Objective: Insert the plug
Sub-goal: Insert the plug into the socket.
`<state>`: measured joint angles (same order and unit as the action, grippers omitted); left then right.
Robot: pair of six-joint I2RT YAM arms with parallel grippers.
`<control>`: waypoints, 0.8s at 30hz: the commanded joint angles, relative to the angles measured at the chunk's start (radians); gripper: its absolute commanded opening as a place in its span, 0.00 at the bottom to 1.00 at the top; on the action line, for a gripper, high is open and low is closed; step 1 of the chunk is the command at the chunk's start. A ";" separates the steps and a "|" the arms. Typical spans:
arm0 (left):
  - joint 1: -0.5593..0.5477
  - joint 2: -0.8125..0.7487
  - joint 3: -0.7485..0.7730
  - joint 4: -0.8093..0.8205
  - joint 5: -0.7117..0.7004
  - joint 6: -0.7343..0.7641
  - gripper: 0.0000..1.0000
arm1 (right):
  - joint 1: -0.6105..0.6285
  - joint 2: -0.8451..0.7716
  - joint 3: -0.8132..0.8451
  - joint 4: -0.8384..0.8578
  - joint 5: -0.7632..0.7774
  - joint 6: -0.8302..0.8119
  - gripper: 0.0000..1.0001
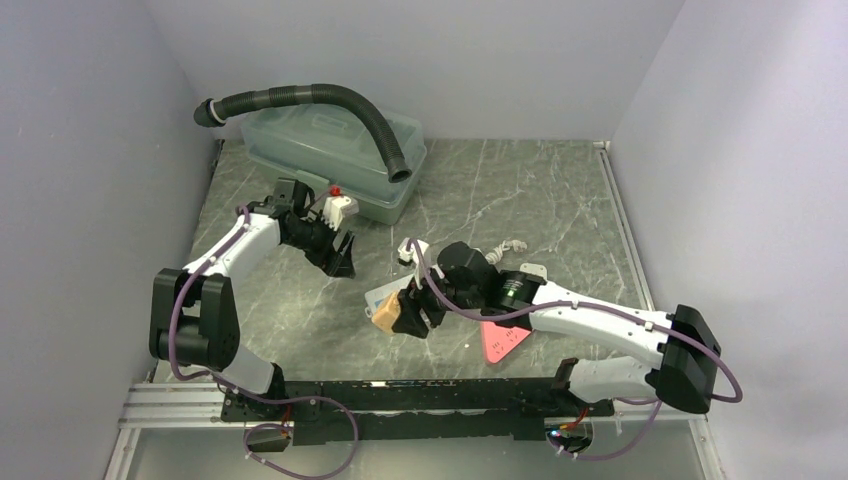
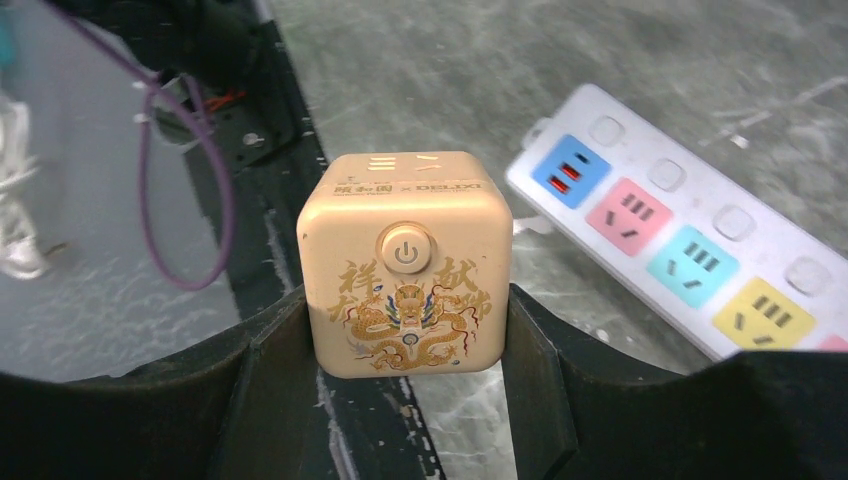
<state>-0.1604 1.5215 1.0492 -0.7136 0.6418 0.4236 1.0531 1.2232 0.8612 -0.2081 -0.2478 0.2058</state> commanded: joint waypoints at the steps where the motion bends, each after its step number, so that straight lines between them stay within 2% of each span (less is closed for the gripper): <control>1: 0.005 0.011 0.011 0.023 0.037 -0.006 0.85 | -0.025 -0.052 0.078 0.060 -0.245 -0.034 0.00; 4: 0.009 0.011 0.008 0.025 0.035 -0.001 0.85 | -0.047 -0.063 0.106 0.046 -0.378 -0.041 0.00; 7: 0.013 0.012 0.009 0.024 0.040 0.001 0.85 | -0.074 -0.070 0.139 0.020 -0.448 -0.048 0.00; 13: 0.019 0.009 0.009 0.020 0.046 0.004 0.85 | -0.115 -0.074 0.164 -0.017 -0.457 -0.043 0.00; 16: 0.021 0.007 0.007 0.017 0.044 0.007 0.85 | -0.119 -0.018 0.212 -0.100 -0.221 0.026 0.00; 18: 0.022 0.006 0.006 0.014 0.040 0.010 0.85 | -0.119 0.065 0.295 -0.251 0.102 0.127 0.00; 20: 0.025 0.010 0.007 0.009 0.037 0.015 0.85 | -0.119 0.169 0.397 -0.411 0.279 0.226 0.00; 22: 0.028 0.016 0.012 0.005 0.034 0.017 0.84 | -0.091 0.240 0.454 -0.485 0.401 0.312 0.00; 24: 0.031 0.022 0.017 0.001 0.033 0.017 0.84 | -0.043 0.277 0.458 -0.490 0.488 0.353 0.00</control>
<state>-0.1383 1.5253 1.0492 -0.7040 0.6575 0.4282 0.9493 1.4345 1.2606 -0.5343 -0.1143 0.3843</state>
